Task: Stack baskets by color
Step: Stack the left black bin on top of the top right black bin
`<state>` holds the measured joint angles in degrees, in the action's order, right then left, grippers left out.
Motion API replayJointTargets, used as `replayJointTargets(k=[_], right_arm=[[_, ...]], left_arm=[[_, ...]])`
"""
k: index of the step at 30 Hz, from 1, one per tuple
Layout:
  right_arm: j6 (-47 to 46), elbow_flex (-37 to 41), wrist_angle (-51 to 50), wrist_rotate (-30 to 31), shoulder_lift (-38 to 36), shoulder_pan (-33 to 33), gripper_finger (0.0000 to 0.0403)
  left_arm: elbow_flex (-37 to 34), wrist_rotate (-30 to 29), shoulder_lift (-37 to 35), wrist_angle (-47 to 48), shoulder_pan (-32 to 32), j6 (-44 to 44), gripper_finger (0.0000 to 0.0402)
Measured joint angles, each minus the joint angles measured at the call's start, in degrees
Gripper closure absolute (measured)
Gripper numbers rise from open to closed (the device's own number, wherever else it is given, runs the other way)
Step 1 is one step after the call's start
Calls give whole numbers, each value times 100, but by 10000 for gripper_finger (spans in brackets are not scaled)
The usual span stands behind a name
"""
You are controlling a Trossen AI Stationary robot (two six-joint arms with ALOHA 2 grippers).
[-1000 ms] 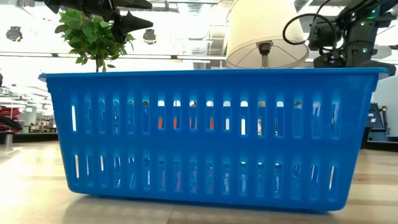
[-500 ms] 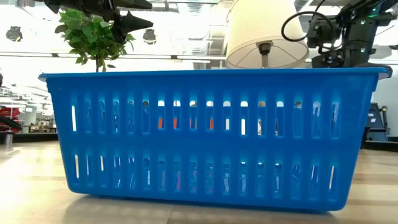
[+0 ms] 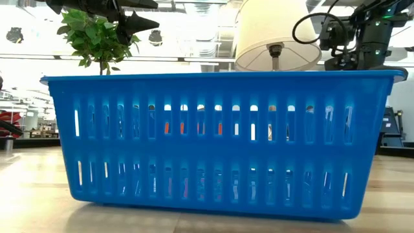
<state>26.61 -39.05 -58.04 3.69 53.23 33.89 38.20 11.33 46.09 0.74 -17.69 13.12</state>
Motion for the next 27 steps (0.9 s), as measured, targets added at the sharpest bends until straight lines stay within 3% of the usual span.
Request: replayJointTargets(k=[8,20,24,27], right_arm=[[-33,0,11,230,0,-2,312],[-553,-182,-195,383,2,-125,204],[-1090,-473,-343,386,-60,-206,198],[-1534,-501,-317,507,-155,-199,222]], left_arm=[[0,2,0,-1,0,11,167],[0,9,0,1,-2,22,167],[0,17,0,42,-1,21,167],[0,15,-2,52,-2,22,167]])
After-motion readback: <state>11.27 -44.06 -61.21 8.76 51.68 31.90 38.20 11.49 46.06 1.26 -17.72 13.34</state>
